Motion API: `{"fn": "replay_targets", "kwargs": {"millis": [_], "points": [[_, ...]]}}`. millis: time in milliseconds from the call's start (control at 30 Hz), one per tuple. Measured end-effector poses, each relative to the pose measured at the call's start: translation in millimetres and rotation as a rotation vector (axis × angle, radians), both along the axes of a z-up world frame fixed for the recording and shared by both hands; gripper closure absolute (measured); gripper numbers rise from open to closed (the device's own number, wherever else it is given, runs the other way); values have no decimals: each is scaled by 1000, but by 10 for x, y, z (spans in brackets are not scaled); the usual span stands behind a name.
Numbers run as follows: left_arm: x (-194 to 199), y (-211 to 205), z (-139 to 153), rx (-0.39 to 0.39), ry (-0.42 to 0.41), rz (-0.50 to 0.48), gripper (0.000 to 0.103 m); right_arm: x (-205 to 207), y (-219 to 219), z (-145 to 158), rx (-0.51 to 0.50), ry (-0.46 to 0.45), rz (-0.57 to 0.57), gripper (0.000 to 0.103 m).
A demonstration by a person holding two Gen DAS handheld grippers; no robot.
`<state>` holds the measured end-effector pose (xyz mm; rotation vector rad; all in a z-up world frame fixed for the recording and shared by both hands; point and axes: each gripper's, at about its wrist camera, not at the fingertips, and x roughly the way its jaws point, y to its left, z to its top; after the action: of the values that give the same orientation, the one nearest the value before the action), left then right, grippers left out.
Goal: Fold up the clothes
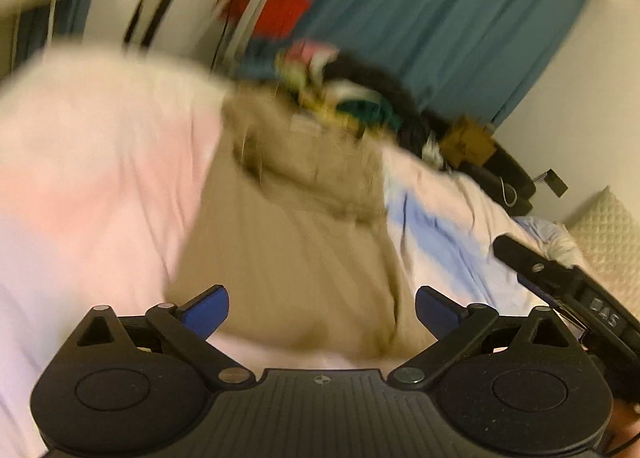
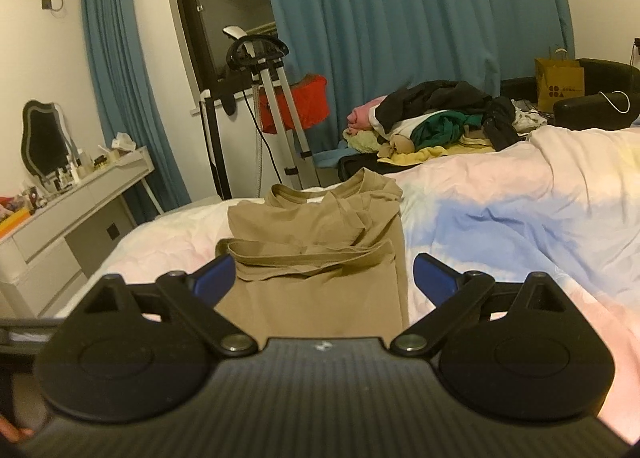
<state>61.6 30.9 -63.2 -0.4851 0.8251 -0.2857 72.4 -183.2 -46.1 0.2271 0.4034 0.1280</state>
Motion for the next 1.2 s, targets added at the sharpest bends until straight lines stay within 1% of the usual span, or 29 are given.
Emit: {"fn": "replay_targets", "kwargs": {"millis": [133,167,200,267,333,367,400,433,500,533,600,633,667,733,800,833,900,933,967,1000,1033,1067,1100,1167,1200], "points": [[217,147,-481,-152,216,68,9,43,-22,-83,2,36,-30,6],[260,188,-593,-190,259,93,12,61,-44,-113,11,54,-43,6],[293,231,-673,-223,279,119,14,83,-69,-144,21,75,-56,6],[354,316,-809,-284,303,171,16,127,-113,-210,48,118,-77,6],[395,380,-831,-294,279,225,23,162,-142,-288,79,160,-91,6],[412,406,-827,-287,262,252,29,180,-144,-324,88,176,-95,6],[423,427,-827,-281,250,273,37,194,-141,-362,93,190,-98,6],[432,445,-828,-277,240,290,42,207,-131,-396,95,204,-101,6],[422,478,-834,-266,233,334,61,235,-94,-463,107,233,-94,6],[405,493,-831,-265,227,346,64,250,-81,-505,142,253,-78,6],[363,517,-800,-271,210,355,83,291,-82,-601,247,301,-33,6],[340,524,-765,-277,197,357,87,311,-83,-663,323,328,-5,6],[316,531,-730,-282,184,358,89,330,-87,-741,423,356,30,6],[276,528,-653,-299,146,353,91,369,-93,-897,624,411,100,6],[236,531,-589,-320,115,352,93,405,-57,-1085,794,469,143,6],[216,542,-569,-334,108,355,93,419,-39,-1171,850,494,146,6],[175,562,-529,-362,92,361,94,442,-34,-1314,906,528,117,7],[155,577,-522,-374,89,365,94,452,-56,-1367,918,532,93,20],[145,592,-517,-383,90,368,94,460,-91,-1401,922,533,62,36],[134,608,-515,-391,91,371,95,462,-143,-1431,928,529,21,40],[129,620,-513,-397,91,372,95,457,-207,-1461,939,520,-29,51],[131,623,-514,-398,88,373,95,441,-273,-1478,944,508,-80,66],[136,624,-517,-398,86,374,95,413,-342,-1479,941,493,-133,70],[148,624,-518,-403,83,376,95,344,-453,-1458,936,457,-216,72],[156,622,-516,-410,84,376,95,313,-492,-1447,935,441,-244,75]]}}
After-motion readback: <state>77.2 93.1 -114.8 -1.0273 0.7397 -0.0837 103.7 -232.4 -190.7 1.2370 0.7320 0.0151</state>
